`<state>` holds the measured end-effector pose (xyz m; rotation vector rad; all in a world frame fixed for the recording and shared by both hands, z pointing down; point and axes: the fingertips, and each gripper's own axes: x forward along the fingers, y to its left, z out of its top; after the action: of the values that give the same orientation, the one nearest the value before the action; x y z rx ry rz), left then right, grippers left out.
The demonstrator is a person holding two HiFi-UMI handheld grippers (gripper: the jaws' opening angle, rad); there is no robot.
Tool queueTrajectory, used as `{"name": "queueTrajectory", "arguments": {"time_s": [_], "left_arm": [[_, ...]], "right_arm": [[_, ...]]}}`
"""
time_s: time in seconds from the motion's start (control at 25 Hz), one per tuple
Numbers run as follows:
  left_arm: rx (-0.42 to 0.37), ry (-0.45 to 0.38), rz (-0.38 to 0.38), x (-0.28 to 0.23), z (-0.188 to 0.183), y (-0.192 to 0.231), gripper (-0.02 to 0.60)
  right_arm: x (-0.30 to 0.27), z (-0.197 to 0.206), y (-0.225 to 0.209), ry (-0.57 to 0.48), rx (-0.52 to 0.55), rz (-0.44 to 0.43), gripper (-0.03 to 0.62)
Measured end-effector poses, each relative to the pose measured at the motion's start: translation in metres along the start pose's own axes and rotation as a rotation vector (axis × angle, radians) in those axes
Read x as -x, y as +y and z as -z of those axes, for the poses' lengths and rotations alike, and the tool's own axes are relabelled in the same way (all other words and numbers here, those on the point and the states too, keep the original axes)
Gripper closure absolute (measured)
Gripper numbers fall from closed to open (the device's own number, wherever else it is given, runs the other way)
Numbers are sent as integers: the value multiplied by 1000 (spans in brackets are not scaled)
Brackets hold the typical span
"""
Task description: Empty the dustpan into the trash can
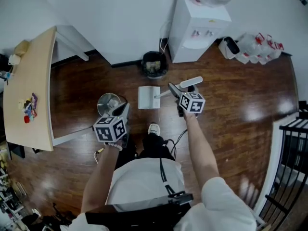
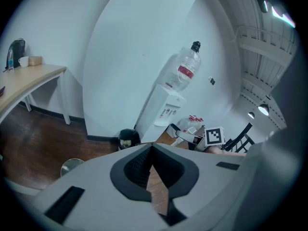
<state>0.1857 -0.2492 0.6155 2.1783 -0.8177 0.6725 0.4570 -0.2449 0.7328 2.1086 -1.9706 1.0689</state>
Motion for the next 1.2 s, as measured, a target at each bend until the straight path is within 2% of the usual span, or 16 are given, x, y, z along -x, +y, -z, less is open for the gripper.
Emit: {"name": "queueTrajectory", "arguments": {"time_s": [0.08, 0.28, 0.44, 0.48, 0.52, 0.64, 0.72, 0.92, 0.96, 1.2], "left_arm": [[8, -5, -7, 6, 3, 3, 586], [20, -36, -6, 21, 9, 10, 586], [11, -71, 11, 46, 21, 13, 586], [8, -82, 16, 54, 25, 14, 586], [6, -93, 20, 64, 30, 16, 586], [11, -132, 26, 99, 45, 24, 586], [20, -159, 31, 124, 57, 30, 586], [20, -250, 50, 195, 82, 38, 586], [14, -266, 55, 209, 88, 39, 586], [-29, -325, 99, 278, 116, 39, 586]], "right_arm": [[5, 2, 0, 2, -13, 21, 63], [39, 12, 2, -24, -67, 84, 60], [75, 35, 33, -16, -55, 68, 62], [83, 41, 47, -19, -52, 48, 82], [90, 46, 62, -26, -50, 24, 149], [110, 54, 113, -61, -49, -36, 219], [125, 60, 147, -73, -20, -59, 299], [167, 80, 239, -71, 85, -100, 567], [176, 86, 257, -70, 86, -112, 592], [238, 108, 355, -97, 116, -178, 592]]}}
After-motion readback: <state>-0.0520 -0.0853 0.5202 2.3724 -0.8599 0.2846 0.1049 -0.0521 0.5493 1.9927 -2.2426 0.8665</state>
